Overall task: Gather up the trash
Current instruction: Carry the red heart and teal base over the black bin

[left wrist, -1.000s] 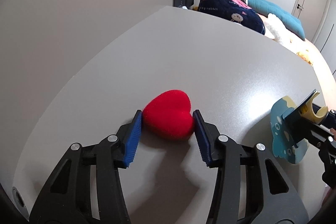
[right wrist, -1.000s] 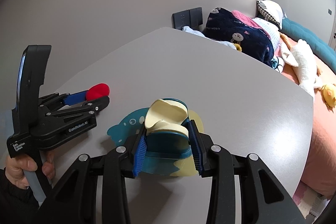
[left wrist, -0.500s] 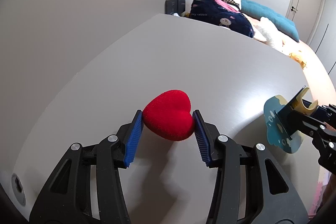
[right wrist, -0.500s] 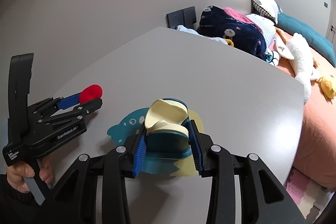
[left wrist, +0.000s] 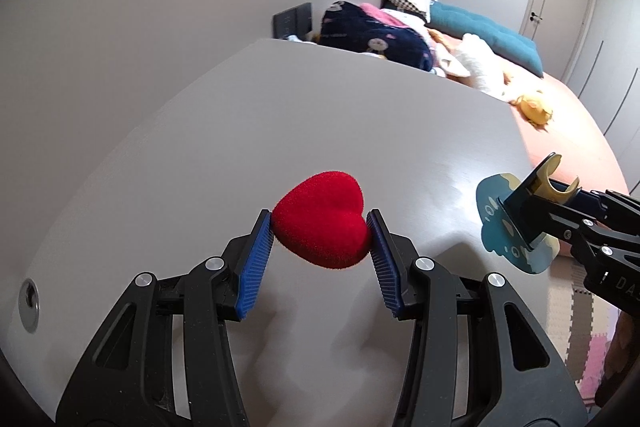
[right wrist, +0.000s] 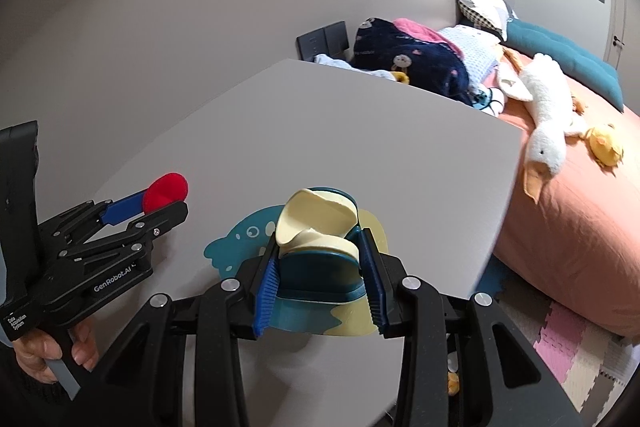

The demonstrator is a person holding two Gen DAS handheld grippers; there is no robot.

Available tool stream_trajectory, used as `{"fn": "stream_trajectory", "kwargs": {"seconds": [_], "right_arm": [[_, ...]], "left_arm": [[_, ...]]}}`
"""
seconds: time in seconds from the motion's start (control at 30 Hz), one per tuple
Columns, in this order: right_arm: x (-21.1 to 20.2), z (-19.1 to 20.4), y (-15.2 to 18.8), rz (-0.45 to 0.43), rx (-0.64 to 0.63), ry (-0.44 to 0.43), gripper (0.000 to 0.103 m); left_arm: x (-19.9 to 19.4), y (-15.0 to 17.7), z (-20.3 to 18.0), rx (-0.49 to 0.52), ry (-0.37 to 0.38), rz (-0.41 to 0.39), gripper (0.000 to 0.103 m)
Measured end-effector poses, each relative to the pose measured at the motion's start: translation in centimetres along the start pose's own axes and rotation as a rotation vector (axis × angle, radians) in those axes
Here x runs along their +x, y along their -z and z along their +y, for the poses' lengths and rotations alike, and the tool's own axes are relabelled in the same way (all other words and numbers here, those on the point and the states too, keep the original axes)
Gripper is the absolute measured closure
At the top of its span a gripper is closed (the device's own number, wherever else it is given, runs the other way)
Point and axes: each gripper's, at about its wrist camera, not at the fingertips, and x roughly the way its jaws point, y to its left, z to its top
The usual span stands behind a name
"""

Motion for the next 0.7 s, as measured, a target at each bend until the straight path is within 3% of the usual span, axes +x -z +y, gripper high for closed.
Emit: {"fn": "stream_trajectory", "kwargs": {"seconds": [0.7], "right_arm": [[-8.1,-6.4,6.0,-0.036,0.100,0.087,0.063]], "left_arm": [[-3.0,2.5,-9.6,0.092,0.110,-0.010,0.056]]}}
